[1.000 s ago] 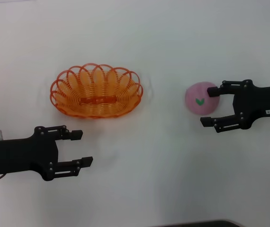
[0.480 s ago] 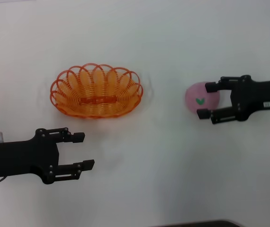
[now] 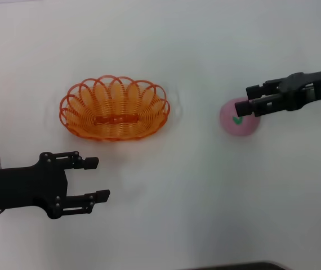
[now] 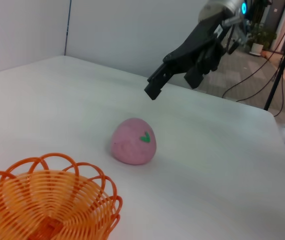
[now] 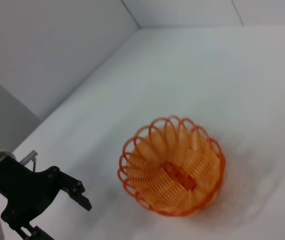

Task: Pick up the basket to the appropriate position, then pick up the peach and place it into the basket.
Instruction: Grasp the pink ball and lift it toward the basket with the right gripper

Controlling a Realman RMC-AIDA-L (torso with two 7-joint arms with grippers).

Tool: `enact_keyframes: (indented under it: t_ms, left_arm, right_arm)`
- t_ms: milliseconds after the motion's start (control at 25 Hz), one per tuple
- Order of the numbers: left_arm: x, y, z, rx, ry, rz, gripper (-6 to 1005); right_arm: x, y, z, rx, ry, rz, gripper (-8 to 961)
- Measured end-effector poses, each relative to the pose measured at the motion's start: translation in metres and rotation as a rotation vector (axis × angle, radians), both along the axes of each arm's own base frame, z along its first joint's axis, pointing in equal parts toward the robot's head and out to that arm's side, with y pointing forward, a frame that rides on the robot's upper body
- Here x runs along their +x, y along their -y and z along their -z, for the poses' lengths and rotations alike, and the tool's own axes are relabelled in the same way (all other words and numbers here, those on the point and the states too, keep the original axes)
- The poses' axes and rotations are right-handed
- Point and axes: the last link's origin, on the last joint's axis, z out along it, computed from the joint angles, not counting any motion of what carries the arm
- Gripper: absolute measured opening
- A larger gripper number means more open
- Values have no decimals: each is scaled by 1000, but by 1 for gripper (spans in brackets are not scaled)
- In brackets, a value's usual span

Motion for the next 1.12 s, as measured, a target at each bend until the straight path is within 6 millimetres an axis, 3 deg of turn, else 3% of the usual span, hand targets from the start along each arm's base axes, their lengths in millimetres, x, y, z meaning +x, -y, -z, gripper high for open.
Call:
enact_keyframes:
  t_ms: [320,800,1120]
  left_arm:
    - [0,0,-1,-1,0,3,712]
    - [2,-1,-2,-8,-3,12,712]
    - [0,1,-1,-17,-7,8,711]
  right_arm:
    - [-19,-18,-7,-98,169,173,877]
    - [-47,-39,0,-144,398,157,876]
    - [-49,-46,7,-134,490,172,875]
